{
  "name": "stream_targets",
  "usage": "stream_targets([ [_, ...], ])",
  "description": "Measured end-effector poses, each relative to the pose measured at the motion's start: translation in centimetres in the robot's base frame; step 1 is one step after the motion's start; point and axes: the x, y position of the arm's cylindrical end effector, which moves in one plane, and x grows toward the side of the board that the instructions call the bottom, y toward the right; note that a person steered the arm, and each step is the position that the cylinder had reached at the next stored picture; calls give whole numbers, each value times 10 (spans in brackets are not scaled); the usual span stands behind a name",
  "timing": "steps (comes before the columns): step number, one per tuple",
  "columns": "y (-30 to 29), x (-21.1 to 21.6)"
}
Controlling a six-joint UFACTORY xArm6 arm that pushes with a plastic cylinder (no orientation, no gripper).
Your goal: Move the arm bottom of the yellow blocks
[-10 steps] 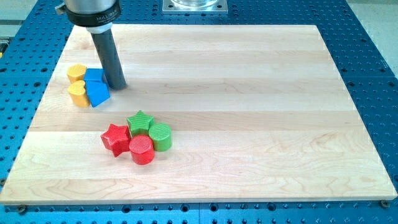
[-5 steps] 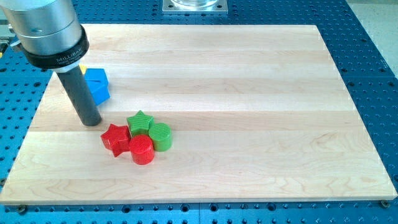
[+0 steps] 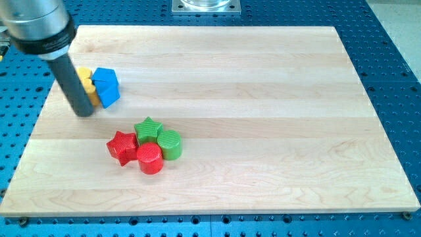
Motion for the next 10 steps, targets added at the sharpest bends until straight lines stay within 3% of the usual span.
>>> stream_targets([
  [1, -54, 48],
  [5, -53, 60],
  [6, -39, 64],
  [7, -3, 110],
  [8, 44, 106],
  [10, 33, 114],
])
